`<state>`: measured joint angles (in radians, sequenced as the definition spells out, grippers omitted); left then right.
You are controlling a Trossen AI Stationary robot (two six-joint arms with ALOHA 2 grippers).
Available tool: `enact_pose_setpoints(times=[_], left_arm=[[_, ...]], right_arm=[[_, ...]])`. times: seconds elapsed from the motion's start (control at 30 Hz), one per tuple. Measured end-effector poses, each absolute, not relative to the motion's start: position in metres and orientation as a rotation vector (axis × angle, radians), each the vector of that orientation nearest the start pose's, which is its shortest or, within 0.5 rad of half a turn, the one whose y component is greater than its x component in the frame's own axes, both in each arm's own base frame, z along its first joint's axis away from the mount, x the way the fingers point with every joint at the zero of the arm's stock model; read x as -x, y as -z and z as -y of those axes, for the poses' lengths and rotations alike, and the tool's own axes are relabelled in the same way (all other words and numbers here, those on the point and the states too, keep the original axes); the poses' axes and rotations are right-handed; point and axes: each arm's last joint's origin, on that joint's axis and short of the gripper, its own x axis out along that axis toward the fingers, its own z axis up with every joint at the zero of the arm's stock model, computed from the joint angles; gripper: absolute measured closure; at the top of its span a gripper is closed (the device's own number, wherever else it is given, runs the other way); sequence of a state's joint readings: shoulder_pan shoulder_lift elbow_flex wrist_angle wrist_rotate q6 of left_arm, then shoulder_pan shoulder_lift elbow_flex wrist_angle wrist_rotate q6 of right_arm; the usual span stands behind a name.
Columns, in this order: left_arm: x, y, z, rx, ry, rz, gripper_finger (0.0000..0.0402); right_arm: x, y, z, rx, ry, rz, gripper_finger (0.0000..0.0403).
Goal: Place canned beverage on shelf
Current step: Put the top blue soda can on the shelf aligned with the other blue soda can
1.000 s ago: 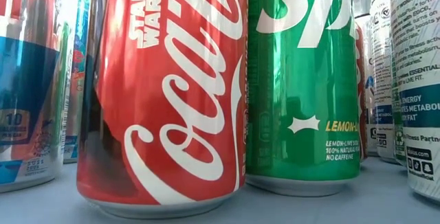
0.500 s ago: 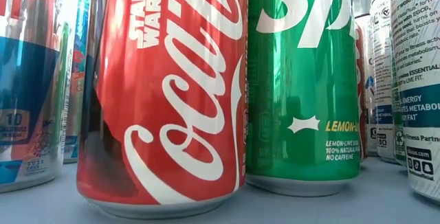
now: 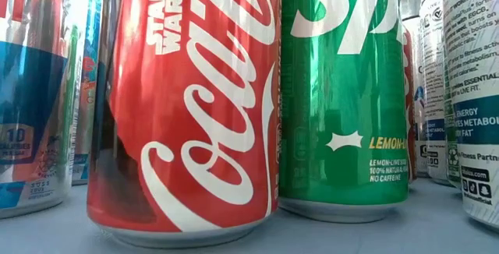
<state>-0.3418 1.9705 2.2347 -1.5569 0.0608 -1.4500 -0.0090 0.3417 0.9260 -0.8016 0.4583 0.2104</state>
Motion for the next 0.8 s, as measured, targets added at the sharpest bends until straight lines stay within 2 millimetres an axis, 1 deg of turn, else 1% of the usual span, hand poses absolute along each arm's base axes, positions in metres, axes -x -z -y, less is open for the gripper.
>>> enact_pose_setpoints(times=[0.07,0.13,0.23,0.4,0.57,0.67,0.77,0.8], left_arm=[[-0.353,-0.37,0.128,1.014,-0.608,-1.276,0.0165],[-0.353,-0.371,0.127,1.003,-0.613,-1.253,0.0165],[-0.352,-0.373,0.129,1.04,-0.663,-1.21,0.0165],[-0.345,-0.372,0.147,1.071,-0.696,-1.206,0.0165],[-0.341,-0.372,0.156,1.073,-0.735,-1.143,0.0164],[-0.339,-0.372,0.161,1.056,-0.725,-1.141,0.0151],[-0.34,-0.366,0.167,1.039,-0.723,-1.177,0.013],[-0.342,-0.361,0.171,1.022,-0.727,-1.195,0.0122]], right_arm=[[-0.034,-0.356,0.013,-0.154,0.491,-0.173,0.0142],[-0.034,-0.356,0.013,-0.154,0.496,-0.172,0.0142],[-0.034,-0.356,0.013,-0.153,0.498,-0.171,0.0142],[-0.034,-0.356,0.013,-0.148,0.497,-0.172,0.0142],[-0.034,-0.356,0.013,-0.145,0.497,-0.172,0.0142],[-0.034,-0.356,0.013,-0.145,0.497,-0.172,0.0142],[-0.034,-0.356,0.013,-0.146,0.497,-0.171,0.0142],[-0.034,-0.356,0.013,-0.145,0.497,-0.172,0.0142]])
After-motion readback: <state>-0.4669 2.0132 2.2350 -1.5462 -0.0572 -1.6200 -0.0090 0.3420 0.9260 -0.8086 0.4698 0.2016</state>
